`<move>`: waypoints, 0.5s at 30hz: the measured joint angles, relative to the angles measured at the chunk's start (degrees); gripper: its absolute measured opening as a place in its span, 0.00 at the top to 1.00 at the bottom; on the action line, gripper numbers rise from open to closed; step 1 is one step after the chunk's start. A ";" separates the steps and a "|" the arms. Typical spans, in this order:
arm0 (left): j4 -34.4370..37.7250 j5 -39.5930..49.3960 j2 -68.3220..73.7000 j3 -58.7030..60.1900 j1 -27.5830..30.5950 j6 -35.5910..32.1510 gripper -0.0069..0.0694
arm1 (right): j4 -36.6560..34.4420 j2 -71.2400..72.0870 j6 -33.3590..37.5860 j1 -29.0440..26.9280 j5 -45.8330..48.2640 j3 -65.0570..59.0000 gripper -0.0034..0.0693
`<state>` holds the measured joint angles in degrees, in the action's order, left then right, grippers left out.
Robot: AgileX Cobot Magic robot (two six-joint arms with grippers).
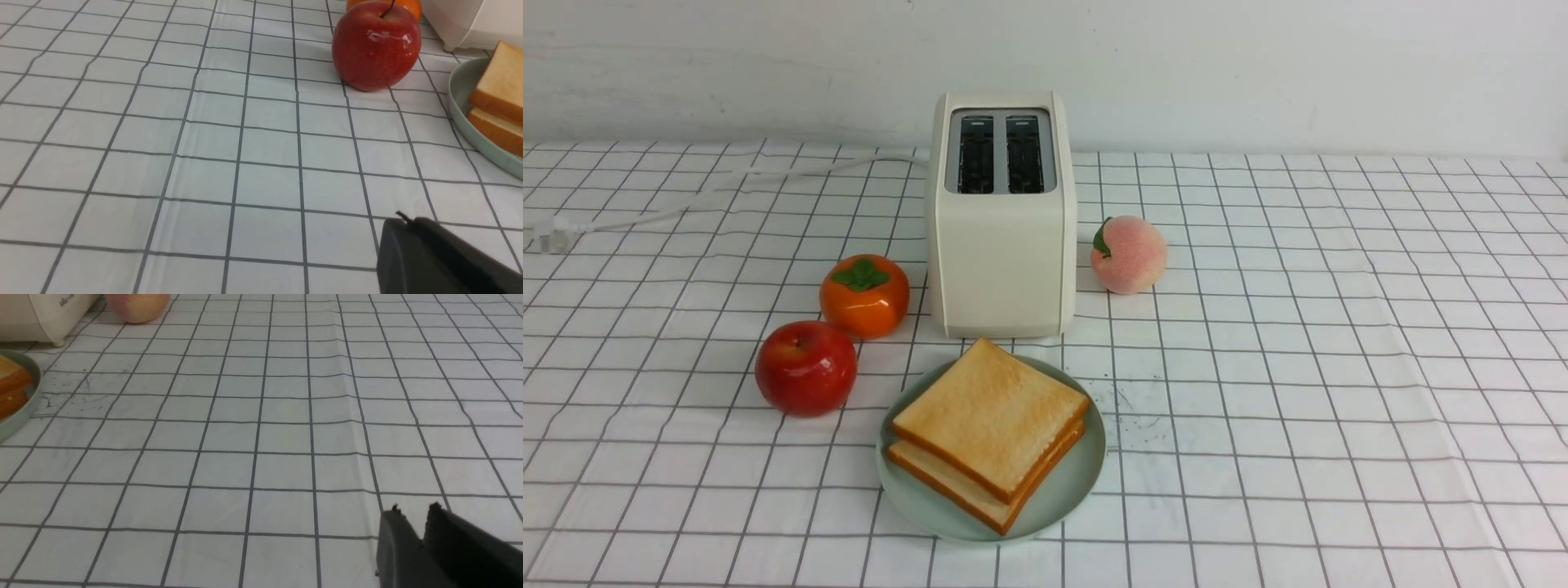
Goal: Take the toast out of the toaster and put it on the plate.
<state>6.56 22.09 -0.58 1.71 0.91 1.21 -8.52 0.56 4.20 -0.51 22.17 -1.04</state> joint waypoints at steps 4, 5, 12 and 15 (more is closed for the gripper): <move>0.00 0.00 0.00 0.00 0.00 0.00 0.91 | 0.00 0.00 -0.05 0.00 0.00 0.00 0.79; 0.00 0.00 0.00 0.00 0.00 0.00 0.91 | 0.00 0.00 -0.05 0.00 0.00 0.00 0.79; 0.00 0.07 0.00 0.00 0.00 0.00 0.91 | 0.00 0.00 -0.05 0.00 0.00 0.00 0.79; 0.00 0.07 0.00 0.00 0.00 0.00 0.91 | 0.00 0.00 -0.05 0.00 0.00 0.00 0.79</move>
<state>6.56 22.17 -0.58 1.71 0.91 1.21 -8.52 0.56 4.15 -0.51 22.17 -1.04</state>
